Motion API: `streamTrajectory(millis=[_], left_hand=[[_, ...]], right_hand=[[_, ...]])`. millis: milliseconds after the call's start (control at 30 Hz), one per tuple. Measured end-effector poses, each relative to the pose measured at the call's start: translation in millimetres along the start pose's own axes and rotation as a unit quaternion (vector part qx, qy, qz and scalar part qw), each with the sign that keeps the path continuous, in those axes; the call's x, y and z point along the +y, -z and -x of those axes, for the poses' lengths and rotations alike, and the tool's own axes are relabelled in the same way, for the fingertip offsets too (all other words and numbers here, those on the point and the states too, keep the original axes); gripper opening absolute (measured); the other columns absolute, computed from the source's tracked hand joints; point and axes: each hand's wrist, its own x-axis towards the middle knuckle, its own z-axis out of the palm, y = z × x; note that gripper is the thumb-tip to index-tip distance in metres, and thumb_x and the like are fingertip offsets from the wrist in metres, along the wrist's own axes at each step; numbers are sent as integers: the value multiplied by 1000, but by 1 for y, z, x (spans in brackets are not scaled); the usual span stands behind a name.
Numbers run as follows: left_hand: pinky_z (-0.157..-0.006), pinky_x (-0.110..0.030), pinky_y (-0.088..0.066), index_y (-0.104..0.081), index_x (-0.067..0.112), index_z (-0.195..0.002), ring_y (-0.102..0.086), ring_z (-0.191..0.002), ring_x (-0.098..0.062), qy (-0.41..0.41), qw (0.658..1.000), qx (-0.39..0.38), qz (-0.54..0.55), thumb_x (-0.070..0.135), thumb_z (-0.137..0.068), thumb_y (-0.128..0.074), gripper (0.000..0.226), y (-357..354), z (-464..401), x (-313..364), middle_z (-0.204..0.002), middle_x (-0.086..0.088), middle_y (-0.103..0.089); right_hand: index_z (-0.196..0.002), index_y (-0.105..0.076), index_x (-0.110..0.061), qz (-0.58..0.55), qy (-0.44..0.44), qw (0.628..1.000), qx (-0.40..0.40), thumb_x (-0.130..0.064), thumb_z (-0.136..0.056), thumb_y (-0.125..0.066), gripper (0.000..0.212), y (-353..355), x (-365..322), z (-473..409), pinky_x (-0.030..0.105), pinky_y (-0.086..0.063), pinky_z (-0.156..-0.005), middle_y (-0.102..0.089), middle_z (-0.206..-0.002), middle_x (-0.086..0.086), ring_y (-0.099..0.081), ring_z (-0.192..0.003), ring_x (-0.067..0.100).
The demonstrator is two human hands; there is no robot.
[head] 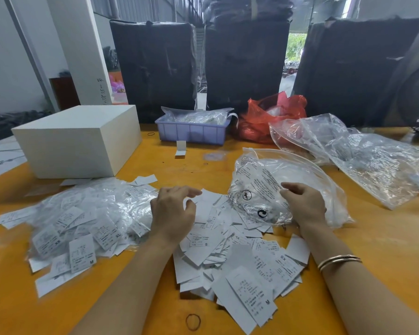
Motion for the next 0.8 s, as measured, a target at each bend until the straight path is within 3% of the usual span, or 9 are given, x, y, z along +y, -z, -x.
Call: streamTrajectory(millis=[67,167,300,367,433,533,633,700,800], left_hand=[[-82,-27,-21,-68,30,-100,-46,-111,-15,4,1000,-6,7,6,-85,-55,31,0,0,1,-100,15,-63],[-82,-28,-23,-68,29,-101,-46,-112,-15,2,1000,-8,12,6,-85,-56,31,1,1,2,-101,15,-63],[-84,-29,-24,-69,28,-101,-47,-113,-16,-19,999,-12,28,6,-86,-57,28,1,1,5,-105,14,-64],[-88,-31,-27,-69,27,-101,-47,-114,-16,-29,999,-24,38,7,-87,-57,27,2,1,7,-107,13,-63],[-95,-37,-32,-69,26,-101,-47,-114,-17,-35,997,-36,56,10,-89,-55,24,3,2,9,-108,11,-64],[-99,-43,-35,-67,29,-105,-45,-114,-12,-35,990,-78,109,32,-87,-45,29,6,3,14,-108,15,-62],[-98,-28,-35,-63,38,-107,-46,-114,-1,-33,969,-158,187,49,-85,-42,31,8,3,15,-107,22,-60],[-86,-9,-35,-66,38,-98,-51,-102,9,-40,954,-193,226,55,-86,-51,26,10,3,16,-100,25,-63],[-70,-6,-40,-71,26,-84,-59,-81,7,-31,952,-168,252,41,-80,-64,17,8,2,16,-81,18,-69]], right_hand=[[-71,-64,-35,-38,-7,999,-9,-23,-83,-66,17,0,-3,2,46,-36,-98,-64,-80,-15,-60,-95,18],[-71,-61,-31,-32,21,999,20,-26,-85,-65,15,-2,-6,5,35,-23,-85,-62,-78,-13,-57,-94,17],[-86,-64,-23,46,171,974,139,-14,-83,-67,10,-7,-14,12,31,-13,-68,-58,-78,-11,-54,-91,20],[-91,-64,-19,33,230,960,155,-9,-82,-67,13,-10,-21,18,29,-12,-65,-57,-77,-12,-54,-81,15],[-95,-62,-15,-27,289,950,117,-6,-84,-65,15,-13,-27,26,25,-27,-72,-59,-76,-8,-56,-72,10],[-98,-58,-18,-130,326,936,-25,0,-87,-60,22,-20,-36,42,15,-48,-64,-62,-75,-1,-59,-63,8],[-104,-54,-25,-192,290,923,-165,0,-87,-60,31,-34,-44,58,21,-51,-58,-62,-71,4,-60,-56,11],[-110,-52,-26,-209,263,919,-208,-2,-87,-61,34,-42,-45,64,22,-52,-59,-62,-72,9,-62,-58,14],[-113,-50,-28,-224,233,919,-225,-7,-88,-61,34,-45,-45,66,23,-52,-62,-63,-74,11,-62,-62,14]])
